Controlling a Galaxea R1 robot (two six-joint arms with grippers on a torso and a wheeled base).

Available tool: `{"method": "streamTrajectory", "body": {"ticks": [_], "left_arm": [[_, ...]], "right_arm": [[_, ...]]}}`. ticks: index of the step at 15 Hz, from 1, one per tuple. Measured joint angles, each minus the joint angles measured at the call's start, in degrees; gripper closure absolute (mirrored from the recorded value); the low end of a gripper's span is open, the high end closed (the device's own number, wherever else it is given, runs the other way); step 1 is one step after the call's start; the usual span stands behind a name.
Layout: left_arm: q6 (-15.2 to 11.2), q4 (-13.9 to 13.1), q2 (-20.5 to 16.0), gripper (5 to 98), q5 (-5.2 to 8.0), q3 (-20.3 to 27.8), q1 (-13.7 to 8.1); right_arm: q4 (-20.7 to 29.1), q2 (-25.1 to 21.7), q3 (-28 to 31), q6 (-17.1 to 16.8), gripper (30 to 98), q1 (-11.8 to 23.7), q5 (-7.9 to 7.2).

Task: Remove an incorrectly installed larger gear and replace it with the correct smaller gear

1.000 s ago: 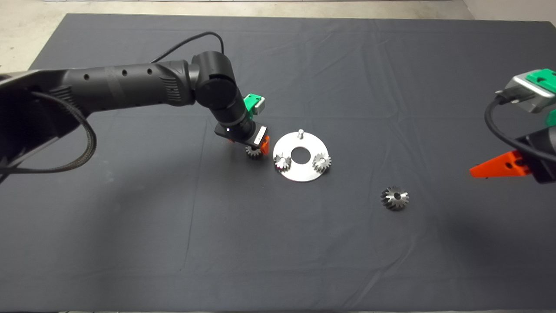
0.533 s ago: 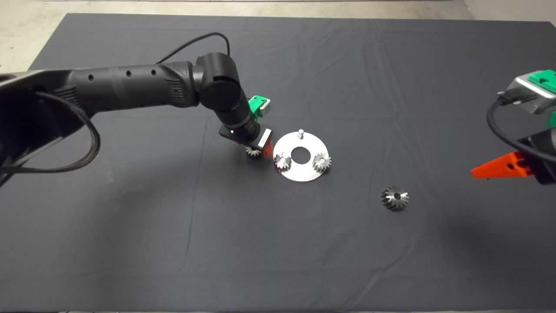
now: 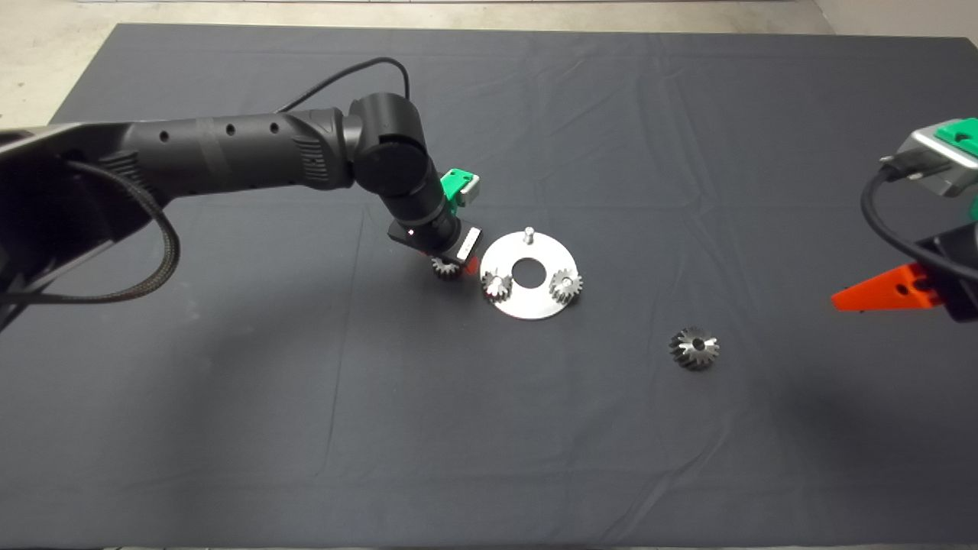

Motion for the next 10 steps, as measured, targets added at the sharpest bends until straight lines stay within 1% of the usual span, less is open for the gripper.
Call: {"method": "streamTrajectory", "body": {"ticks": [2,4,6,8,10], "left_arm": [[0.14,-0.02,0.00,43.4,0.00,0.00,0.00],[1.96,-0.02,-0.01,48.6,0.06,0.00,0.00],[2.15,0.00,0.16,48.6,0.11,0.00,0.01],[2.23,-0.01,0.46,52.7,0.50,-0.11,0.00],[2.38,-0.05,0.46,53.0,0.45,-0.11,0.01]], "right_arm": [[0.00,0.00,0.00,0.00,55.6,-0.02,0.00],[0.00,0.00,0.00,0.00,55.6,0.13,0.00],[0.00,0.00,0.00,0.00,55.6,0.29,0.00],[0.00,0.00,0.00,-0.02,55.6,0.49,0.00],[0.00,0.00,0.00,0.00,55.6,0.61,0.00]]}}
